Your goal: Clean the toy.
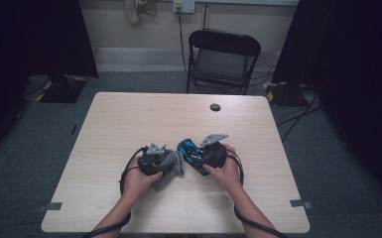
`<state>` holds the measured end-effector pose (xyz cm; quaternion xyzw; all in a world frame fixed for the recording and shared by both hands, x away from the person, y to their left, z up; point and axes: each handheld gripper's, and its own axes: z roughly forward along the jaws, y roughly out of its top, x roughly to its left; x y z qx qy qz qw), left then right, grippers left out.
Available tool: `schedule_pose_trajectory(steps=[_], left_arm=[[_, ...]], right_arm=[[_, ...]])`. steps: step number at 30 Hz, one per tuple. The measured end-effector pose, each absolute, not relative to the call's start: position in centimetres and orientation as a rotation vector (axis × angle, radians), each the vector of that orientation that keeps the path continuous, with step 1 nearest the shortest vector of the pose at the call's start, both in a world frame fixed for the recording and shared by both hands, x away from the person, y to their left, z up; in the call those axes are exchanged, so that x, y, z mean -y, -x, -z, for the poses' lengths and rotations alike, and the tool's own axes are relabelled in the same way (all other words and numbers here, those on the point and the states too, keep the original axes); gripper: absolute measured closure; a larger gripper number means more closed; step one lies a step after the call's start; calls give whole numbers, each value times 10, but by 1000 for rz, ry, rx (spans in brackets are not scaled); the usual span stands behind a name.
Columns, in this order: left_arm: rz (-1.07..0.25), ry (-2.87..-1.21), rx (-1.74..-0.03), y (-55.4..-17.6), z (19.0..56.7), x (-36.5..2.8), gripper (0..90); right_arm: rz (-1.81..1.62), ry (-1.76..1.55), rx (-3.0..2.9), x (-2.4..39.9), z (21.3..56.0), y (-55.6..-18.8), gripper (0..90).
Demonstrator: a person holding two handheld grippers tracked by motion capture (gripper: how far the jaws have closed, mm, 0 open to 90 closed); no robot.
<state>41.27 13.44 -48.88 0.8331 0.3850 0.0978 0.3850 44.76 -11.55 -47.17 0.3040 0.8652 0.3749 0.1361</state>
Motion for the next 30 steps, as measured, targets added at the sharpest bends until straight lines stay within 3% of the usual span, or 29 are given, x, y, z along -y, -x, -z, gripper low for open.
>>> schedule_pose_trajectory(steps=[17,20,22,24,28,30], left_arm=[[-247,-2103,-989,-413,488,-133,682],[-264,-2076,-987,-416,489,-129,552],[-284,-2079,-975,-418,490,-125,529],[-300,-2085,-978,-422,489,-116,441],[-295,-2102,-981,-428,489,-110,454],[-293,-2124,-981,-430,489,-107,618]], right_arm=[[-1087,-909,-2462,108,477,-452,438],[-1094,-921,-2446,108,478,-450,440],[-1093,-923,-2444,108,478,-450,441],[-1090,-930,-2452,109,477,-449,443],[-1086,-932,-2460,110,476,-449,444],[-1085,-923,-2453,110,476,-449,445]])
